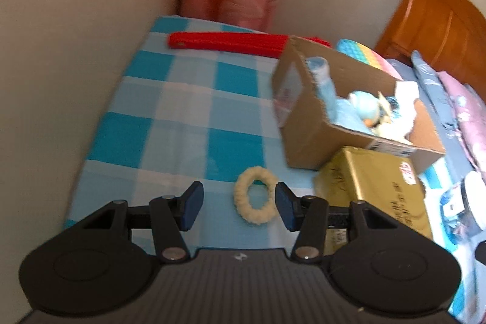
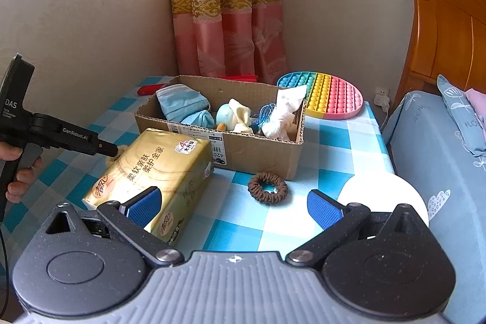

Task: Organize soft objects
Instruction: 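Move the left tool toward the white scrunchie beside the tissue pack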

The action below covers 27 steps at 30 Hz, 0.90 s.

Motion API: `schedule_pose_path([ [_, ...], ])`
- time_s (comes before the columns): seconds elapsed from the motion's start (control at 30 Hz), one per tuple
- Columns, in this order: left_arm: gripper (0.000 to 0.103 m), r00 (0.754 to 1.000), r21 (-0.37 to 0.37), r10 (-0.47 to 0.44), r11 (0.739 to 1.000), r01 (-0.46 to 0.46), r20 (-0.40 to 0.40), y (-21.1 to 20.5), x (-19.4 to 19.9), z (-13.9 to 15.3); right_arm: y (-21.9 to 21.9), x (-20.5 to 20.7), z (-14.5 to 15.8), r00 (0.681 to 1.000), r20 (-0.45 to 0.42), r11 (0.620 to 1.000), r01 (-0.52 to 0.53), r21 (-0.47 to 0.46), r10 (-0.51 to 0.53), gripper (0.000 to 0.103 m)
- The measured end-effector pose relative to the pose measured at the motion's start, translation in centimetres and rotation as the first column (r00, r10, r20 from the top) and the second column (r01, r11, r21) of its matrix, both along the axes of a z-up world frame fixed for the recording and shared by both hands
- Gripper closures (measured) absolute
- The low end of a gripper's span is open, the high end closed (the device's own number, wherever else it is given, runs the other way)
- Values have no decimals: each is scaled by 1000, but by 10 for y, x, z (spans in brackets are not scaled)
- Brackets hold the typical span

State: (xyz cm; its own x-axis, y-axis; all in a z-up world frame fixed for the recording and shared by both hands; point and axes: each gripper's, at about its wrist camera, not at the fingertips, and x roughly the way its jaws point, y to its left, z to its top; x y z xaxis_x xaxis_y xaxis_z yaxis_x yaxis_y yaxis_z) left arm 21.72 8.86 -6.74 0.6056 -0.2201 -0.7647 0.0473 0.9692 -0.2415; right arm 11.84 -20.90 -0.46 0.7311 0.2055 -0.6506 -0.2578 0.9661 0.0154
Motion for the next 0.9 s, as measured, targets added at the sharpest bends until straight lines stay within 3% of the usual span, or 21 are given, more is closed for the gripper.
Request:
schedule_pose_path([
  [0.23, 46, 998, 53, -29, 998, 26, 50, -9, -7, 8, 1, 1, -3, 1000, -7, 1000, 2, -20, -3, 0],
  [0.47, 40, 998, 99, -51, 994, 49, 23, -20, -1, -6, 0, 3, -3, 1000, -8, 1000, 1, -25, -1, 0],
  [0.67, 21, 999, 182, -21, 983, 16, 29, -22, -1, -12, -1, 9, -5, 1000, -3, 998, -4, -67, 4, 0],
  [0.9, 13, 1000, 223, -24, 975, 20, 16, -26, 0, -18, 1, 23, -7, 999, 26, 986, -31, -164, 35, 0],
])
